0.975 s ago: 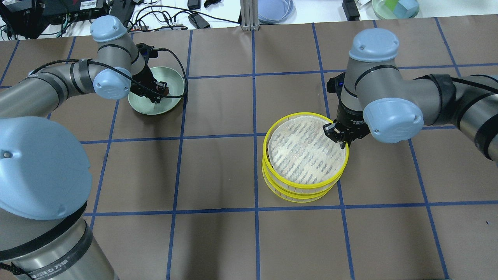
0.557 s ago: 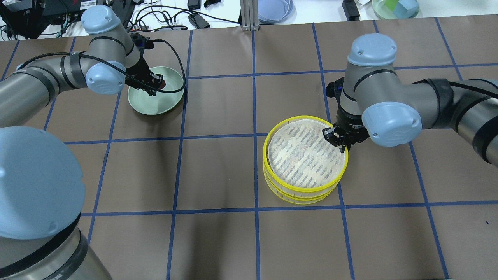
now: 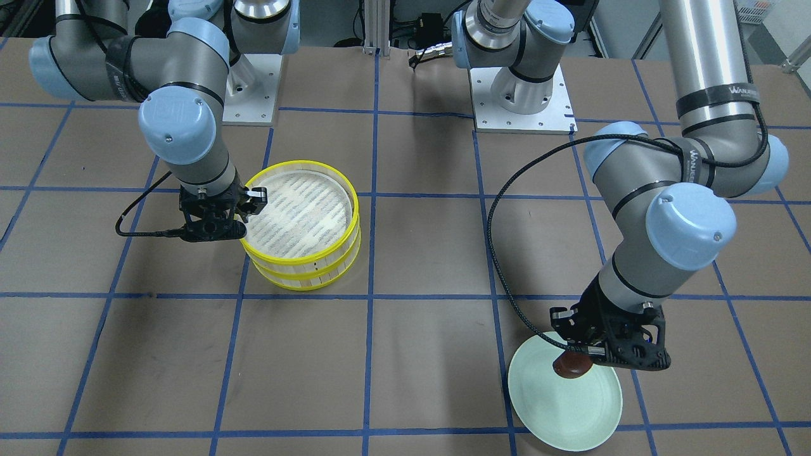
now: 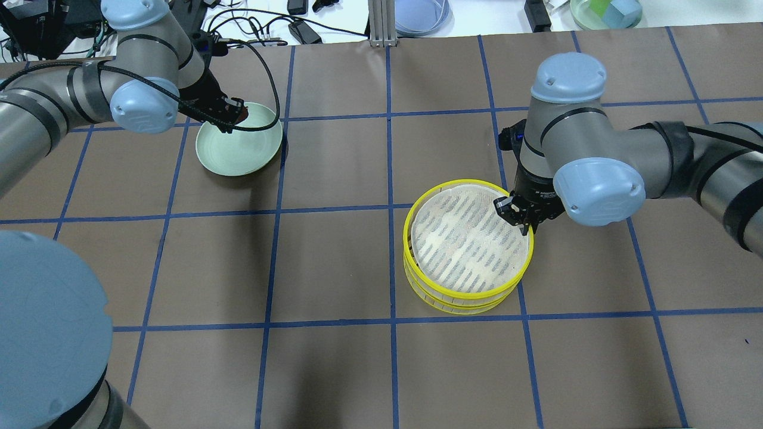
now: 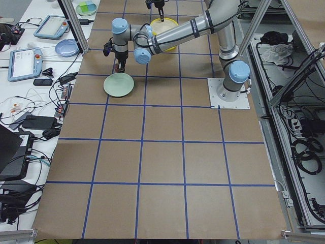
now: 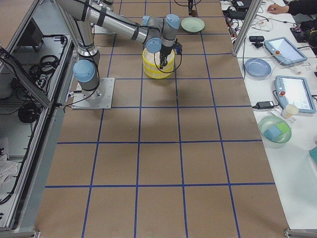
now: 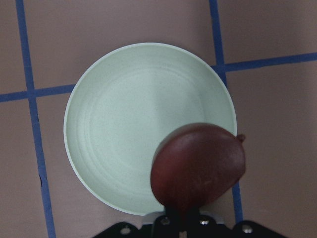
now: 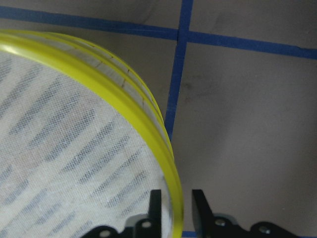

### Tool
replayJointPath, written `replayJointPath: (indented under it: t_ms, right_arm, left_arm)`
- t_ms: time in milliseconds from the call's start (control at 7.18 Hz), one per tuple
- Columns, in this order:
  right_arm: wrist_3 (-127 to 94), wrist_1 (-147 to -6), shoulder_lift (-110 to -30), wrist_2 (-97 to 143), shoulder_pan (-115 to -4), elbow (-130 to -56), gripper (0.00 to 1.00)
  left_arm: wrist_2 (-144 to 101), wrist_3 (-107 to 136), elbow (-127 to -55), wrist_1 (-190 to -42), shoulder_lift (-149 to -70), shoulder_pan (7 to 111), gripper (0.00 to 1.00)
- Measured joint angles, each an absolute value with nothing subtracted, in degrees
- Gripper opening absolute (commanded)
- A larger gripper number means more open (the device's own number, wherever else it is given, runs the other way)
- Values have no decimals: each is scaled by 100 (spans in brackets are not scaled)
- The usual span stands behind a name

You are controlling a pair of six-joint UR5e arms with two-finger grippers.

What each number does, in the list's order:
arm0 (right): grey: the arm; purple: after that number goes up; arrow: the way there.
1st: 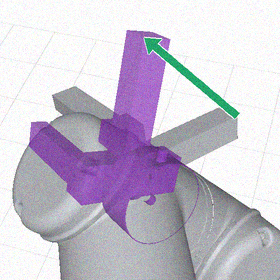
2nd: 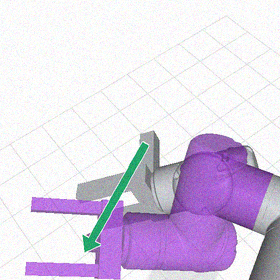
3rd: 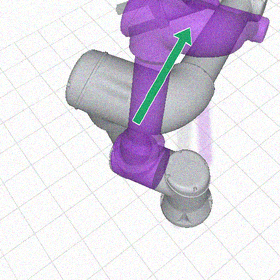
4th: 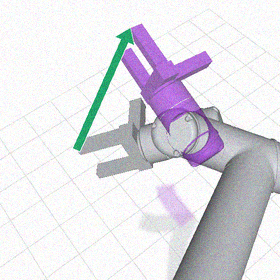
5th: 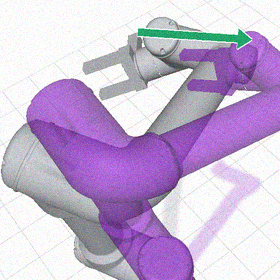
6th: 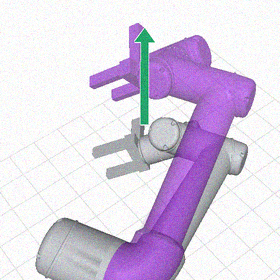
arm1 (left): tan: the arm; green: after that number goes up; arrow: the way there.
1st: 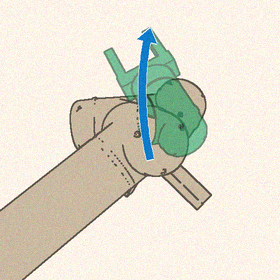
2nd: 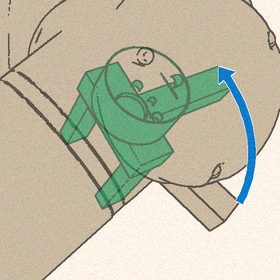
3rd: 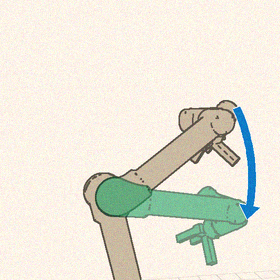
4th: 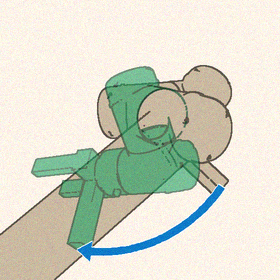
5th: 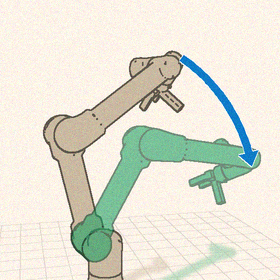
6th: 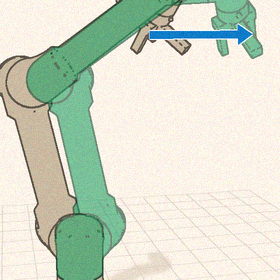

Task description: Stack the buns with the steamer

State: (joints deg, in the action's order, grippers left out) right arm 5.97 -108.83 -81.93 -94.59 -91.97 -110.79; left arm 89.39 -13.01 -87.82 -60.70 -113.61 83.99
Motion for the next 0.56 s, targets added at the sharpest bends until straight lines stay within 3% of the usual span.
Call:
replayJointPath:
  t_ms: [279, 557]
  right_arm:
    - [637, -10779, -8225, -9473, -9190, -10817, 100]
    - [650, -10091, -8330, -9417, -9172, -9995, 100]
  left_arm:
    - [8927, -1241, -8721, -6406, -10920, 8528, 0]
    - [8940, -563, -8653, -6871, -10523, 8946, 0]
